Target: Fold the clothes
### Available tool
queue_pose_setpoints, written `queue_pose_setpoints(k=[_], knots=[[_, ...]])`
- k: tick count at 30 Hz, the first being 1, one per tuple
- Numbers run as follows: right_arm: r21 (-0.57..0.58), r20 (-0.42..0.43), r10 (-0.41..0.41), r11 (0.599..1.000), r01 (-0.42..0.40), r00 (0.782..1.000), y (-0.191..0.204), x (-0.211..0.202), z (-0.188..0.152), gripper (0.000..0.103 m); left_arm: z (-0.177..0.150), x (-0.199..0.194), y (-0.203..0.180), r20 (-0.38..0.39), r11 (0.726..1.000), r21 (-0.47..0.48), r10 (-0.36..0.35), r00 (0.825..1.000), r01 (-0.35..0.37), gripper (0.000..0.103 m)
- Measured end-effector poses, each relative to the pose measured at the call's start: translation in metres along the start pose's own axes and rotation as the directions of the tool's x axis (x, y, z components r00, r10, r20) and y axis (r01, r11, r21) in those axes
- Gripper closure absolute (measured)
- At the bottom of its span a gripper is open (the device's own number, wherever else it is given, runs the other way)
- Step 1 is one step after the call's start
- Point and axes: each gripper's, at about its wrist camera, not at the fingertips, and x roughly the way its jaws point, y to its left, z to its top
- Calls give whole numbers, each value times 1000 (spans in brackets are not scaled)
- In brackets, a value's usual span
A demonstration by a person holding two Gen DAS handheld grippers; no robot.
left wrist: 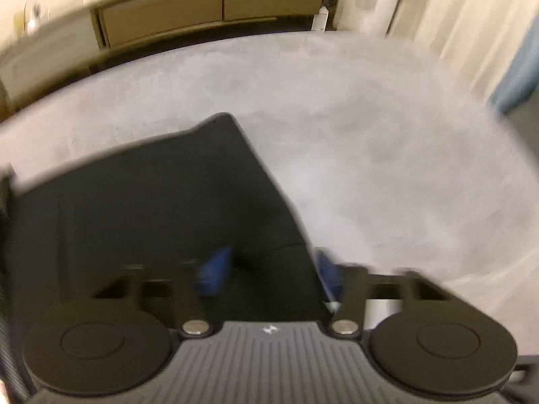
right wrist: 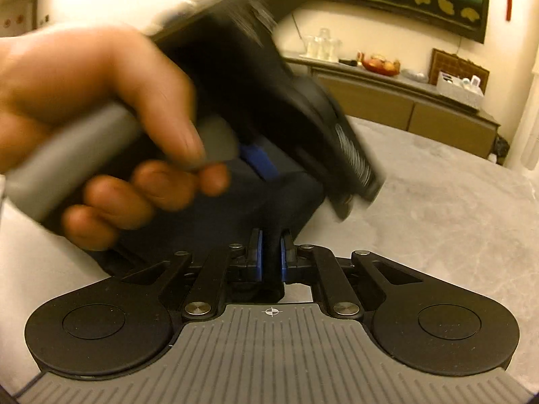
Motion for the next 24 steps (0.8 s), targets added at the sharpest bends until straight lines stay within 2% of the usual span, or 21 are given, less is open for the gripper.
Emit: queue_pose_setpoints(k=[1,2,3,4,5,8,11,15,18,19,21,22,23,24], knots=[[9,-2,11,1000,-11,1000,-2,1,0,80,0,0,1,2,1000,12,9,1000,-9,75],[40,4,11,999,-11,1000,-6,0,0,58,0,-1,3,7,1000,13,11,1000,-11,82],[81,7,18,997,-18,1000,-10,-1,1,41,-1,-5,6,21,1000,-9,-2,1000,2,83],[108,15,27,994,-28,1000,-13,-2,2,15,-1,-9,10,33,999,-36,-17,999,19,85],[134,24,35,990,-38,999,-15,-3,2,10,0,-13,15,44,998,-61,-31,999,34,86],[159,14,77,984,-78,997,-12,4,3,13,-2,-25,27,76,989,-126,-61,995,71,88],[209,-9,87,974,-83,996,-10,17,4,13,1,-44,42,125,978,-174,-94,988,115,91],[320,-19,135,939,-122,991,-6,34,11,13,4,-78,71,187,963,-206,-137,973,175,91],[317,-19,145,939,-132,989,11,45,17,13,2,-99,97,216,956,-220,-147,965,195,91],[293,-22,143,947,-130,990,20,48,20,17,0,-105,106,225,954,-224,-147,963,198,91],[216,-41,131,969,-119,991,41,53,20,43,-7,-116,125,246,950,-234,-146,958,204,91],[160,-58,120,981,-110,991,52,55,18,68,-11,-121,136,259,946,-243,-148,954,213,91],[102,-74,109,990,-101,991,63,57,16,81,-17,-127,147,275,941,-254,-153,949,225,91],[33,-53,70,997,-68,996,74,52,14,85,-24,-133,158,292,937,-260,-156,944,235,91]])
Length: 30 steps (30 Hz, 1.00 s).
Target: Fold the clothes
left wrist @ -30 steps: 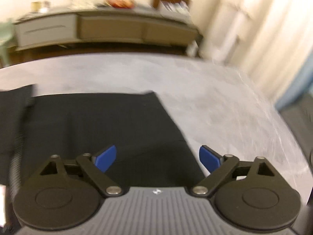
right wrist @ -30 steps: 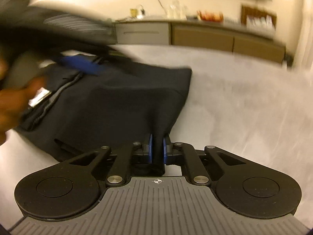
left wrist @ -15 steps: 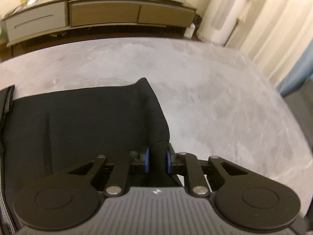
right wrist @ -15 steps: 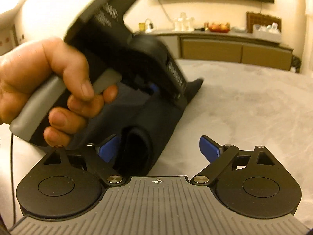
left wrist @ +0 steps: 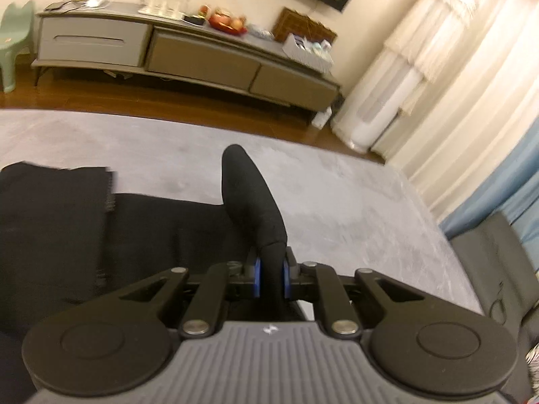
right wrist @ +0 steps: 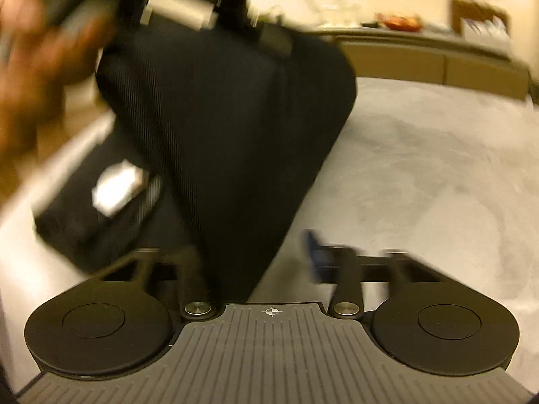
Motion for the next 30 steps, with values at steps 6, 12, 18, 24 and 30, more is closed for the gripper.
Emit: queue_pose_setpoints(k=[6,12,18,24,30], knots=[[-304,195,-121,936,178,973,80,-24,11,98,-3,-74,79,170,991,-112,-52,984,71,92],[-543,130,-103,825,158,986,167,27,25,98,-50,-89,201,108,947,-320,68,992,-30,91],[-702,146,-165,677,219,975,200,55,1,93,-65,-74,233,90,934,-356,31,995,3,84],[-841,191,-186,475,258,964,181,66,-11,93,-91,-62,241,103,877,-480,24,994,29,81],[-893,238,-323,298,337,916,113,96,-4,95,-119,-50,190,74,817,-569,-62,995,93,78]])
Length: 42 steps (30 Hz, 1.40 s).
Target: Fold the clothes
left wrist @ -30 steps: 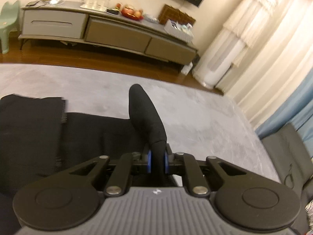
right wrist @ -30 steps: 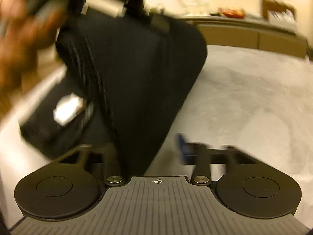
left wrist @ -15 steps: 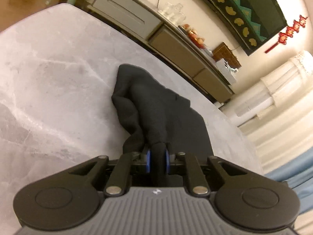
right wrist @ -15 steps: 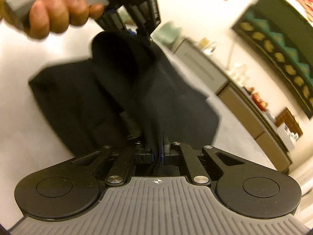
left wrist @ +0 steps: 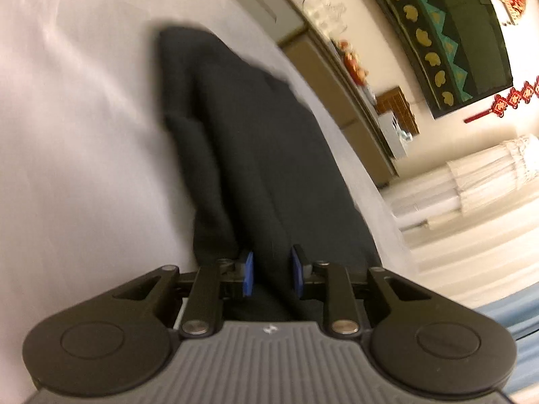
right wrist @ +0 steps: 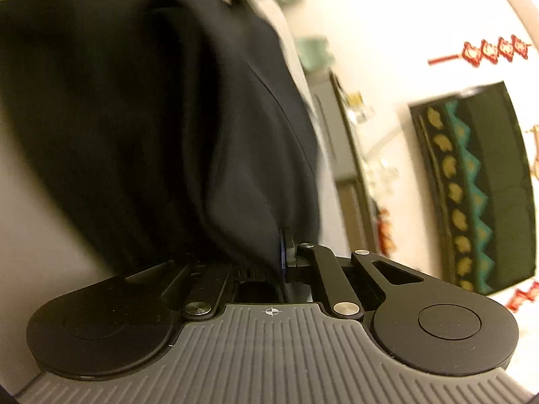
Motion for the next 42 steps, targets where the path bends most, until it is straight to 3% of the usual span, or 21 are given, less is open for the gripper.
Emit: queue_pose_setpoints(k=[1,2,4,7,9,11,12,14,16,18,19,20,22,25,28,30,32,37,39,42], knots=[[-19,-21,-5,1000,5,1000,-6,5,-14,85,-4,3,-6,-27,1000,16,-9,1000,10,75],[-19,-59,-3,1000,2,998,-14,6,-25,66,-6,5,-12,-40,999,42,-7,999,8,75],[71,-119,9,998,0,993,-38,-8,-40,45,-2,-3,-16,-26,998,61,-22,999,23,75],[322,-161,54,947,1,985,-67,-48,-57,43,18,-25,-8,24,999,18,-44,999,44,70],[516,-139,107,856,-20,985,-81,-77,-62,45,33,-31,1,45,999,-9,-40,998,40,69],[703,-14,176,702,-116,984,-91,-102,-52,45,42,-31,10,54,999,-19,-27,998,28,68],[726,51,199,665,-173,979,-89,-108,-41,44,43,-29,12,47,1000,-20,-20,999,21,68],[749,180,233,598,-287,956,-83,-119,-18,31,46,-24,16,33,1000,-20,-5,999,5,68],[652,165,217,708,-271,962,-60,-114,5,32,44,-23,21,30,1000,-9,21,999,-21,68],[541,117,218,804,-246,969,-42,-97,25,51,43,-27,30,35,999,-1,46,998,-46,68],[518,84,238,819,-247,968,-37,-89,29,75,43,-28,33,37,999,-1,45,998,-45,70],[500,51,258,830,-249,965,-31,-81,33,90,43,-30,36,40,999,-7,43,998,-42,71],[505,31,248,832,-229,968,-34,-88,39,100,44,-34,41,44,999,-18,37,998,-37,73],[459,77,216,859,-227,973,-31,-123,58,100,46,-37,46,45,999,-21,33,998,-32,74],[365,15,201,911,-193,979,1,-117,60,99,50,-38,49,43,999,-13,33,999,-32,75],[349,6,164,924,-156,986,7,-118,60,91,51,-42,51,53,999,-9,44,998,-44,77],[336,1,126,934,-119,992,13,-119,60,91,54,-47,55,77,998,3,70,995,-70,88],[166,-6,60,984,-58,998,36,-116,51,93,60,-59,65,131,992,-29,128,983,-125,99],[132,-30,32,991,-28,999,37,-110,36,93,58,-66,62,127,990,-17,138,982,-137,99],[159,-41,42,987,-35,998,23,-105,9,92,52,-77,45,133,989,63,126,983,-136,88]])
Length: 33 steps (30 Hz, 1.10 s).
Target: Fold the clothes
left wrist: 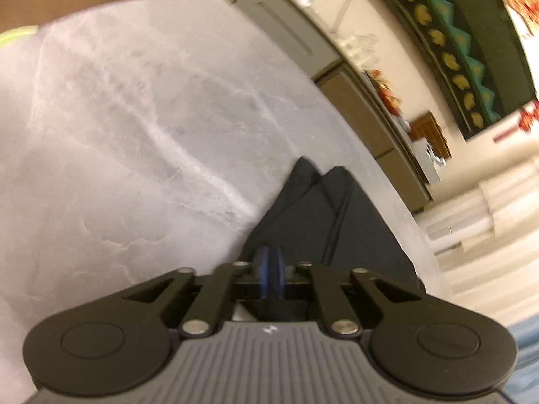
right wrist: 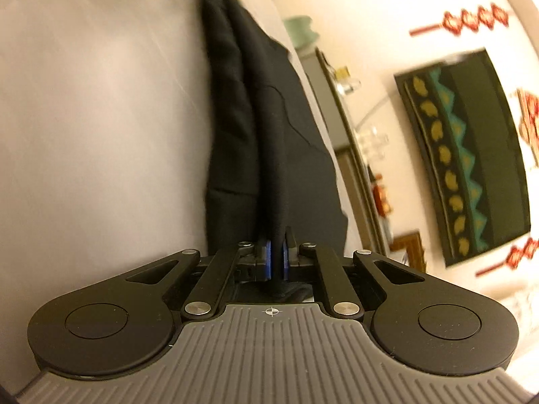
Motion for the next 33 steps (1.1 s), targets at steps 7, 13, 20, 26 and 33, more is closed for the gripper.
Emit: queue_pose_setpoints(k=[7,13,20,26,33], knots=[[391,82,89,913,-115,993,-53,-40,-1,52,-31,-11,-62,-112,953,250,-149,982,173,79],[587,59,230,779,-220,971,-45,-14,-34,55,-41,14,-42,-155,956,294,22,988,24,99],[754,79,378,583,-304,922,-81,-6,-78,56,-37,-1,-48,-122,956,294,58,991,-19,91],[842,223,275,430,-327,935,-108,-32,-70,54,-46,-37,-109,-21,894,437,-96,995,95,77],[868,200,322,380,-320,925,-77,28,-40,50,-83,29,-129,-147,810,586,73,986,27,80]])
